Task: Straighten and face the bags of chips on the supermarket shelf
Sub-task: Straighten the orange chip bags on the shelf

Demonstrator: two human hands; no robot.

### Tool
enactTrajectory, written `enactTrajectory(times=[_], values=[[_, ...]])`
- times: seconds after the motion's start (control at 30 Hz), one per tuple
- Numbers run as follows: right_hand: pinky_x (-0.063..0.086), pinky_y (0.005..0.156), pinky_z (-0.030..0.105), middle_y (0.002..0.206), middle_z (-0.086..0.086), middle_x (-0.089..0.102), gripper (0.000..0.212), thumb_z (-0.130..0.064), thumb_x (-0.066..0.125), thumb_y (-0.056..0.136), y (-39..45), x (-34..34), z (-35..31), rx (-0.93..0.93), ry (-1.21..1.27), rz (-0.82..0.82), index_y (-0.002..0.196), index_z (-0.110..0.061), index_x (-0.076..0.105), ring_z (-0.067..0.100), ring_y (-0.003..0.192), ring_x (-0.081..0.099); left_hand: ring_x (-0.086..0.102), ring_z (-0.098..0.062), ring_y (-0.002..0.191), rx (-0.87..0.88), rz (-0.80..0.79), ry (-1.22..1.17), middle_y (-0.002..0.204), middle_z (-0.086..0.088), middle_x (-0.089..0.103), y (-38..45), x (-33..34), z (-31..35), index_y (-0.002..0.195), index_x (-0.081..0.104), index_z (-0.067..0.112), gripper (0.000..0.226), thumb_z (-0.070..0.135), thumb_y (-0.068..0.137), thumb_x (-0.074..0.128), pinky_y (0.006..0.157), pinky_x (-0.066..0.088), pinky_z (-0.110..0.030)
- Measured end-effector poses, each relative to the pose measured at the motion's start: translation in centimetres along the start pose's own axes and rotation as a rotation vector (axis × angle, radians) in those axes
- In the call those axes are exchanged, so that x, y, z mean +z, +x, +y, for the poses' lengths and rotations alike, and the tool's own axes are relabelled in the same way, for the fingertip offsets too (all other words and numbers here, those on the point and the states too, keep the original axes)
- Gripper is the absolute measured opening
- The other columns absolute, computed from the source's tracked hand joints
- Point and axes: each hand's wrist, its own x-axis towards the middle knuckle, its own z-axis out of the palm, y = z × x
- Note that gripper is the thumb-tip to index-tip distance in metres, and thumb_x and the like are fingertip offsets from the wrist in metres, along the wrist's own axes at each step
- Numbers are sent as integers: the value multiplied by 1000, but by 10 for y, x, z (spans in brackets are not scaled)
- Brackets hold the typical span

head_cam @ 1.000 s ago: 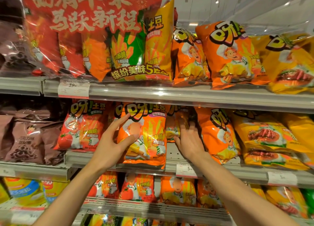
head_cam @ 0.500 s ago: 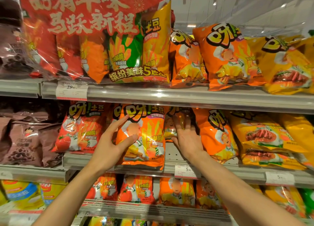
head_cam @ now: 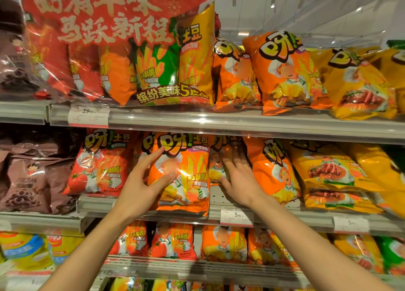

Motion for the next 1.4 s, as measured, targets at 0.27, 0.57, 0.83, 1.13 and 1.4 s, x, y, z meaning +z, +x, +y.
enactTrajectory(times=[0.27,0.57,0.83,1.13,1.4], values=[[36,103,20,147,-7,47,47,-37,45,104,-44,-40,-2,29,437,126,149,-26,40,9,132,47,30,21,130,23,-1,-7,146,28,38,1,40,5,146,40,48,69,48,85,71,109,27,-21],[41,111,37,155,-15,34,82,-60,61,88,-62,-27,6,56,658,43,152,-50,11,4,138,39,20,-5,150,7,-120,122,162,14,25,26,102,1,156,20,42,76,64,91,55,122,25,-41],[43,102,28,146,-6,34,72,-43,56,98,-58,-10,1,48,442,194,155,-44,13,12,131,44,20,-20,151,189,-27,494,163,-3,20,22,75,-5,155,29,36,67,60,95,48,118,27,-40],[52,98,41,148,-7,28,75,-50,61,92,-51,4,-9,51,431,219,152,-42,18,16,129,48,34,-23,143,288,-146,554,160,-6,26,28,74,-13,156,25,36,67,51,97,53,112,37,-37],[38,113,37,160,-3,24,74,-51,52,97,-50,-2,-6,4,318,113,157,-36,11,17,143,33,20,-30,150,295,-117,664,163,-13,16,29,76,-19,156,31,29,70,51,95,57,114,34,-43]])
